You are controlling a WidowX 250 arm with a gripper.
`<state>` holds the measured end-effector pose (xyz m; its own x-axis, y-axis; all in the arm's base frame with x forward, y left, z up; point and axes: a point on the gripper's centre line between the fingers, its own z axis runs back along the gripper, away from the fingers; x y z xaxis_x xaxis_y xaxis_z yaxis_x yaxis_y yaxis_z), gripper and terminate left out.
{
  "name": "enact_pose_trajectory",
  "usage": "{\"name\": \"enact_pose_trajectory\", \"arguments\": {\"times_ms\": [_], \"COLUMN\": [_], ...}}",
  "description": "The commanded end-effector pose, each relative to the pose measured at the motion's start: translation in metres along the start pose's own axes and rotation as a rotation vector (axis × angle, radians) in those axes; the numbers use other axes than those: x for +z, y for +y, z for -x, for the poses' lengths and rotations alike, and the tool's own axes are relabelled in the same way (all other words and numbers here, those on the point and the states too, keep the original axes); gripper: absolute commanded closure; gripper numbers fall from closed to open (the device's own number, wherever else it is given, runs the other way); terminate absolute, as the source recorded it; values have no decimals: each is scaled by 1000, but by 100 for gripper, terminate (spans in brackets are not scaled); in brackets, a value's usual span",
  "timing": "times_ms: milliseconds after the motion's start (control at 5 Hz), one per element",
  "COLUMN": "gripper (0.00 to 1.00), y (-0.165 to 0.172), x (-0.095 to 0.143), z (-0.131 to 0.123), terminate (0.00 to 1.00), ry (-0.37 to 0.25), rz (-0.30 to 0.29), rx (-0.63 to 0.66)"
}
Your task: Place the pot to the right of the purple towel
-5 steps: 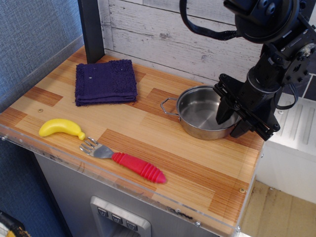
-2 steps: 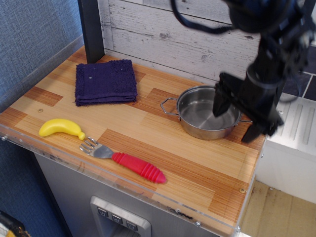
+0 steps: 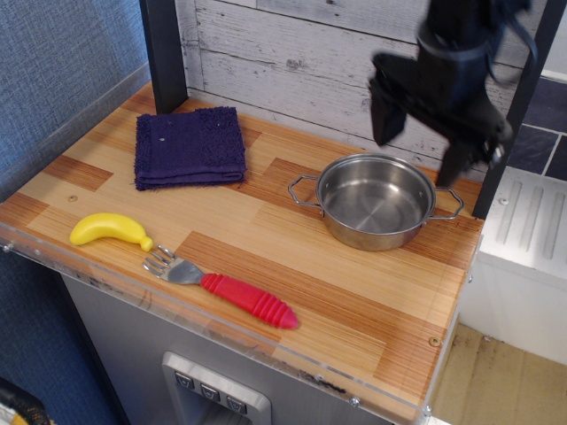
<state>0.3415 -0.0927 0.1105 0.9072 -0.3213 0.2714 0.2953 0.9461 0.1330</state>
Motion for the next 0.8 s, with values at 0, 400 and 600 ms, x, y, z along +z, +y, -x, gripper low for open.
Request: {"name": "enact_pose_trajectory", "arguments": {"times_ms": [0,400,600], "gripper": [0,0,0], "y": [11,11,11], "x": [29,29,29], "z": [11,11,11], "terminate": [0,0,100], "ry": [-54,-54,-54], "rz": [-58,-58,-58], "rx": [131,131,131]}}
